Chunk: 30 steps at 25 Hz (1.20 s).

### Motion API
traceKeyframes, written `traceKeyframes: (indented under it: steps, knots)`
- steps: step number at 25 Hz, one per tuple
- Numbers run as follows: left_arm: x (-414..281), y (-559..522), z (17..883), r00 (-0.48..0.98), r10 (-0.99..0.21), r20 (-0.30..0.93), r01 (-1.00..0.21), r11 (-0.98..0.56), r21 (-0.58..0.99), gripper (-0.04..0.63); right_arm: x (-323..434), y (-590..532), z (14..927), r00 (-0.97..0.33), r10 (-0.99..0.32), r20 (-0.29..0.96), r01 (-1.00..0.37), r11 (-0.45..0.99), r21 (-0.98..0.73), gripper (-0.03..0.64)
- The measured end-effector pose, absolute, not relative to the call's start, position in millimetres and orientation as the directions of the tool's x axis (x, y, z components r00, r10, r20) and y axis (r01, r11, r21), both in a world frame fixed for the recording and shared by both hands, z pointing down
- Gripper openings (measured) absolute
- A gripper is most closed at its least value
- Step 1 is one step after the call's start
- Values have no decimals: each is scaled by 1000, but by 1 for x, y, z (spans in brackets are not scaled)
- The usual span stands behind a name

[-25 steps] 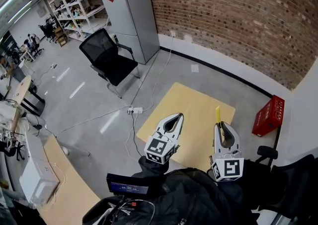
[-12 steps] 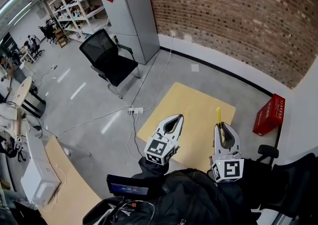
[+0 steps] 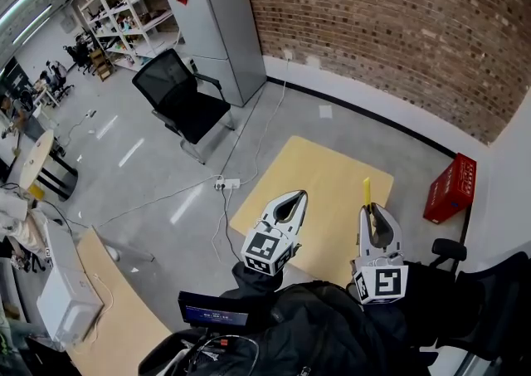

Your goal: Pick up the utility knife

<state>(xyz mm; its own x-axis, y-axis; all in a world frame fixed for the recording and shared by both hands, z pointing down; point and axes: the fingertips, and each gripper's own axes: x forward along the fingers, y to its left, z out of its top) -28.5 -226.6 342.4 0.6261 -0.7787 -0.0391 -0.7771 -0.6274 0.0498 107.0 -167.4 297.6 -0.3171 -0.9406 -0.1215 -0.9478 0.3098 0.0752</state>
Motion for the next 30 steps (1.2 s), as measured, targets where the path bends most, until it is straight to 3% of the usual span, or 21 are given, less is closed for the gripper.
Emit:
traceKeyframes:
  steps: [30]
  knots:
    - [-30, -221, 344, 630, -776, -41, -773, -631, 58, 0, 102, -162, 297, -318, -941, -117, -947, 309, 90, 69]
